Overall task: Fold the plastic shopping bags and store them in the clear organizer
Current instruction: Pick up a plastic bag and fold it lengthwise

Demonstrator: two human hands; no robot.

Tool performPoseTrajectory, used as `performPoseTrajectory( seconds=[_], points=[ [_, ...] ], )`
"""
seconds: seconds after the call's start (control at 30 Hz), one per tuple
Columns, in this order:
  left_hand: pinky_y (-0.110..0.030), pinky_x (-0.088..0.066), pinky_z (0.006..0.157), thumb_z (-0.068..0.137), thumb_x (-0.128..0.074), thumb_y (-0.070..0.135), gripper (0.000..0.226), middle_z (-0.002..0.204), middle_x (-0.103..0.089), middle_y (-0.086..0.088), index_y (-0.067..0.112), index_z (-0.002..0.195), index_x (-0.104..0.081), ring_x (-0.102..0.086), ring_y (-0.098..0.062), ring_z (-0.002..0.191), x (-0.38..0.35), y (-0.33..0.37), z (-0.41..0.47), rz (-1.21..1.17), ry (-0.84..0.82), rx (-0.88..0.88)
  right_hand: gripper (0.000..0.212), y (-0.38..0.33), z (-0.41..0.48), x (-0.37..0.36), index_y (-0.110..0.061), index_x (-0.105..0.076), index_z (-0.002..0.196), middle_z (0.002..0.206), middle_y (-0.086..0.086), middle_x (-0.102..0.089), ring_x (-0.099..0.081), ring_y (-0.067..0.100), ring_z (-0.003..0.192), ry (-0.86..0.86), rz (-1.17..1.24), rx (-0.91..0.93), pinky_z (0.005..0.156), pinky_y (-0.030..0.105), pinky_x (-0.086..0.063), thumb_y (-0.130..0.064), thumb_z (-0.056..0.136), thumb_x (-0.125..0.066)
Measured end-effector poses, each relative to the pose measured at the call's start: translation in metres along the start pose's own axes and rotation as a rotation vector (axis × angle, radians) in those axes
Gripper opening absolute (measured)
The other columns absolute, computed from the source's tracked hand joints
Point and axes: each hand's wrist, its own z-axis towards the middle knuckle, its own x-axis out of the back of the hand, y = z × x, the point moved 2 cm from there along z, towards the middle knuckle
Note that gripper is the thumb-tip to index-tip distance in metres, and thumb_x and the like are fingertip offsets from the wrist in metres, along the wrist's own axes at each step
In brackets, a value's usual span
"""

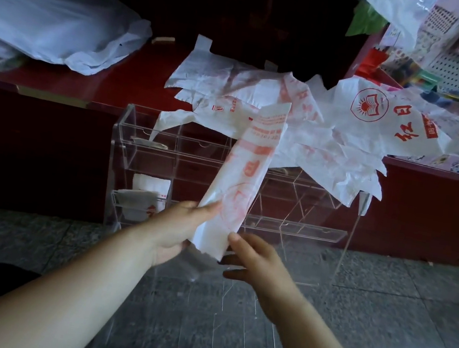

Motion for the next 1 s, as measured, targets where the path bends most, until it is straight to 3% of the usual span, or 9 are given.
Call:
performPoseTrajectory(
  seconds=[0.13, 0.27, 0.33, 0.43, 0.53, 0.67, 0.73, 0.87, 1.0],
  points=[
    [-0.018, -0.051, 0.046, 0.089, -0.053, 0.022, 0.017, 0.057, -0.069, 0.001, 0.010, 0.081, -0.062, -0.064, -0.009, 0.050, 0.000, -0.003, 0.003, 0.067, 0.036, -0.015, 0.021, 0.006, 0.003, -0.003, -0.012, -0.058, 0.074, 0.072, 0.001, -0.063, -0.061, 0.010, 0.066, -0.030, 0.022, 0.002, 0.067, 0.022, -0.049, -0.017, 0.092, -0.050],
    [-0.027, -0.052, 0.063, 0.087, -0.057, 0.014, 0.009, 0.063, -0.070, 0.003, 0.009, 0.083, -0.063, -0.065, -0.008, 0.057, 0.004, -0.010, 0.011, 0.181, 0.060, -0.008, 0.026, 0.007, 0.006, 0.005, -0.010, -0.056, 0.068, 0.064, 0.003, -0.061, -0.059, 0.012, 0.055, 0.016, 0.109, 0.025, 0.061, 0.025, -0.053, -0.010, 0.093, -0.048],
    [-0.023, -0.052, 0.054, 0.086, -0.059, 0.013, 0.009, 0.063, -0.068, 0.002, 0.008, 0.079, -0.063, -0.063, -0.007, 0.052, 0.004, -0.012, 0.012, 0.228, 0.087, 0.000, 0.025, 0.008, 0.006, 0.010, -0.010, -0.055, 0.067, 0.057, 0.000, -0.060, -0.058, 0.011, 0.049, 0.038, 0.139, 0.026, 0.052, 0.024, -0.053, -0.010, 0.092, -0.049],
    [-0.017, -0.046, 0.038, 0.087, -0.057, 0.010, 0.013, 0.051, -0.063, 0.002, 0.006, 0.074, -0.061, -0.057, -0.005, 0.041, 0.002, -0.013, 0.012, 0.195, 0.078, 0.008, 0.020, 0.009, 0.006, 0.013, -0.008, -0.055, 0.073, 0.053, -0.001, -0.060, -0.056, 0.011, 0.042, 0.036, 0.192, 0.011, 0.043, 0.023, -0.048, -0.010, 0.093, -0.048],
    [-0.019, -0.050, 0.044, 0.087, -0.057, 0.009, 0.013, 0.058, -0.066, 0.000, 0.006, 0.075, -0.063, -0.060, -0.007, 0.047, 0.004, -0.012, 0.014, 0.149, 0.087, -0.011, 0.010, 0.011, 0.005, 0.016, -0.009, -0.054, 0.098, 0.069, 0.001, -0.063, -0.059, 0.012, 0.046, 0.062, 0.184, 0.027, 0.045, 0.024, -0.049, -0.010, 0.095, -0.045],
    [-0.016, -0.047, 0.042, 0.087, -0.055, 0.007, 0.020, 0.052, -0.062, -0.001, 0.008, 0.068, -0.060, -0.058, -0.006, 0.043, 0.006, -0.008, 0.015, 0.100, 0.090, -0.011, 0.050, 0.019, 0.000, 0.029, -0.036, -0.035, 0.124, 0.119, -0.016, -0.047, -0.055, 0.007, 0.097, 0.318, -0.586, 0.559, 0.081, 0.025, -0.051, -0.008, 0.087, -0.056],
    [-0.020, -0.048, 0.046, 0.087, -0.055, 0.008, 0.017, 0.058, -0.062, -0.004, 0.008, 0.071, -0.061, -0.058, -0.011, 0.050, 0.007, -0.007, 0.015, 0.096, 0.070, 0.001, 0.058, 0.023, 0.000, 0.029, -0.026, -0.032, 0.131, 0.130, -0.006, -0.037, -0.044, 0.012, 0.115, 0.389, -0.870, 0.871, 0.093, 0.028, -0.044, -0.020, 0.079, -0.056],
    [-0.029, -0.043, 0.065, 0.085, -0.056, 0.013, 0.012, 0.083, -0.062, -0.015, 0.005, 0.088, -0.065, -0.055, -0.024, 0.076, 0.007, -0.008, 0.015, 0.108, 0.032, 0.018, 0.053, 0.024, 0.003, 0.018, -0.018, -0.040, 0.125, 0.130, 0.007, -0.036, -0.044, 0.021, 0.111, 0.444, -1.018, 1.118, 0.096, 0.031, -0.036, -0.021, 0.075, -0.057],
    [-0.027, -0.046, 0.061, 0.085, -0.056, 0.014, 0.011, 0.076, -0.064, -0.010, 0.007, 0.088, -0.064, -0.058, -0.018, 0.066, 0.005, -0.008, 0.011, 0.134, -0.001, 0.045, 0.031, 0.020, 0.005, 0.015, -0.023, -0.051, 0.106, 0.119, 0.002, -0.046, -0.046, 0.023, 0.108, 0.497, -0.960, 1.240, 0.091, 0.032, -0.036, -0.017, 0.077, -0.060]
  ],
)
